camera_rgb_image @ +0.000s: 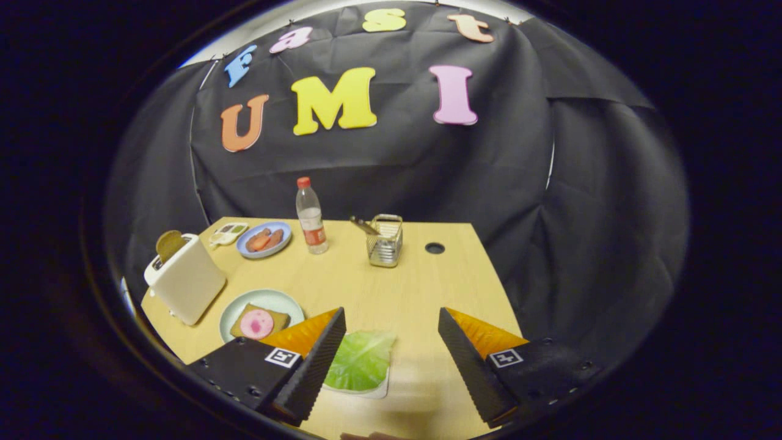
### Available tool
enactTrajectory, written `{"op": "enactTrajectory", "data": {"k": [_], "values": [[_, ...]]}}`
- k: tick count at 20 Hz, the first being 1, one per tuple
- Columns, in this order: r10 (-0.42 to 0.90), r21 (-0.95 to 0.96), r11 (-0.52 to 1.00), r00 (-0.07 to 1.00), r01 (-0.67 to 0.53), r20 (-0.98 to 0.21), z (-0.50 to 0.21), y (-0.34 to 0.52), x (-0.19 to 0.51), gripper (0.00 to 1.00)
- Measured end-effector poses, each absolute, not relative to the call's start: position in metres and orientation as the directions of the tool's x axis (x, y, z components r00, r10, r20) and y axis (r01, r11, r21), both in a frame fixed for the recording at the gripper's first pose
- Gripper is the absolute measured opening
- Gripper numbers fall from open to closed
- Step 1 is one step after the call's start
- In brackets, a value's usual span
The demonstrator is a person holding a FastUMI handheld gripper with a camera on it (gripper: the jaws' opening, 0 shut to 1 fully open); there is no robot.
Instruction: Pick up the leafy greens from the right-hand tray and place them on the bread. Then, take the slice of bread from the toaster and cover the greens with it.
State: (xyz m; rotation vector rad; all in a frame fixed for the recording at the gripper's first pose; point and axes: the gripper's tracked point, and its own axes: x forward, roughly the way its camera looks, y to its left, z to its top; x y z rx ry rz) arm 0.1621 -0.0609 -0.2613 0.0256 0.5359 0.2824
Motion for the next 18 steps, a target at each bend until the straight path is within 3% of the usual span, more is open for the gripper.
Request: {"op": "enactTrajectory", "data": {"k": [7, 9, 13, 18], "values": [[0.336, 0.157, 0.936, 0.664, -0.315, -0.668, -0.341, -0.022, 0.175, 0.95], [0.324, 0.166, 0.939, 0.616, -0.3, -0.718, -0.36, -0.02, 0.177, 0.9], [0.269, 0.15, 0.957, 0.573, -0.247, -0.774, -0.38, -0.025, 0.181, 0.77], [0.239, 0.143, 0.965, 0.518, -0.219, -0.822, -0.396, -0.023, 0.18, 0.52]]}}
